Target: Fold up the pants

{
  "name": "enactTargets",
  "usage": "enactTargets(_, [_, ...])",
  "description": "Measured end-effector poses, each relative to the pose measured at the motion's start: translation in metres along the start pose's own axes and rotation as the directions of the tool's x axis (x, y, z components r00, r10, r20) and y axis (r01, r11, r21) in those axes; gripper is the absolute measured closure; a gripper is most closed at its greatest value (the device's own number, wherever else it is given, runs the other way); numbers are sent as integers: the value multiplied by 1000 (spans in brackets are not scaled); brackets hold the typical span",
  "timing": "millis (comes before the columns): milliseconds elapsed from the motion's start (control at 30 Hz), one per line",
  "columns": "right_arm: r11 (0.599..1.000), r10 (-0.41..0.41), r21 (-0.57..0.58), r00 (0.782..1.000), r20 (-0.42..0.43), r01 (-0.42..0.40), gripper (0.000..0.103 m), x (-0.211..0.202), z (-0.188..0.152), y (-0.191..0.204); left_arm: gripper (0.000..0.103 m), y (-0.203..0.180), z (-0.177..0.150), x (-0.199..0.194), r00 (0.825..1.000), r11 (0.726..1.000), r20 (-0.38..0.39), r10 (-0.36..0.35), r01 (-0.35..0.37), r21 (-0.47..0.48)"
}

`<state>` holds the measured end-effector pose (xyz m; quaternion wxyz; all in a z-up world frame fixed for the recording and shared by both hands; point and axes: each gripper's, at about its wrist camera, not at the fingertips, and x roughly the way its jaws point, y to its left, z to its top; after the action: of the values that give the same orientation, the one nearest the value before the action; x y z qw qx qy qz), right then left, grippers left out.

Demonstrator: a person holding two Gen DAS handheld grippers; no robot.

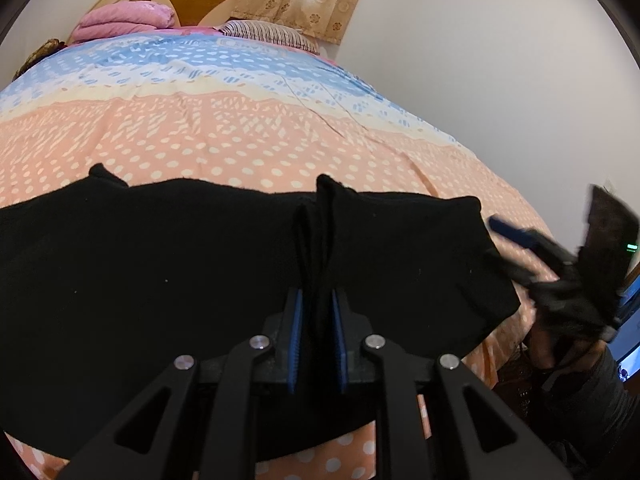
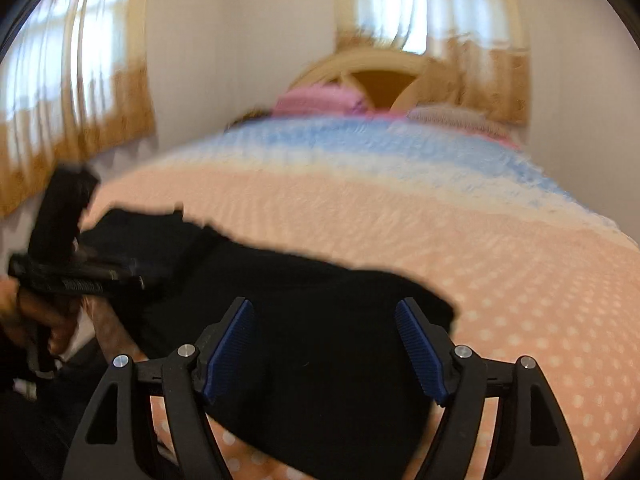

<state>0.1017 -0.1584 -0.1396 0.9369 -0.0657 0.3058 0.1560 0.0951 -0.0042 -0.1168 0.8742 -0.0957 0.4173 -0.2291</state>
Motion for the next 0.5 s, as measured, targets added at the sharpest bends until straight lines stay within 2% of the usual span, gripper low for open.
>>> enactTargets(33, [999,-27,16,999,-43,28,27,13,-2,-5,84,2,-1,0,1000,1000,-1,-4,4,-6])
enactTargets(67, [999,-44,29,999,-31,45,27,14,-4,-9,84,3,-1,0,1000,1000,-7,-6,6,-12])
enactTargets(167, [998,-21,60,1000,-8,21,27,-3,0,-11,84,5,-4,-4,1000,1000,2,-11,11,-8])
enactTargets(233, [997,-34,67,999,37,31,27,-24,0,-12,83,5,-4,-6,1000,1000,8,-15,15,-9])
enactTargets(367, [985,-137,111,990,38,132,27,-39,-10,-12,63,1,-3,-17,997,998,52,53,-53,15])
enactTargets(400, [980,-163,121,986,28,159,27,-43,-15,-11,60,-1,-2,-22,996,998,74,55,-57,22])
enactTargets(467, [970,-206,129,978,-7,205,27,-47,-24,-11,45,-5,0,-29,991,996,110,71,-76,45])
enactTargets(500, [969,-213,126,977,-19,213,28,-49,-29,-10,41,-11,0,-30,988,992,124,91,-101,75])
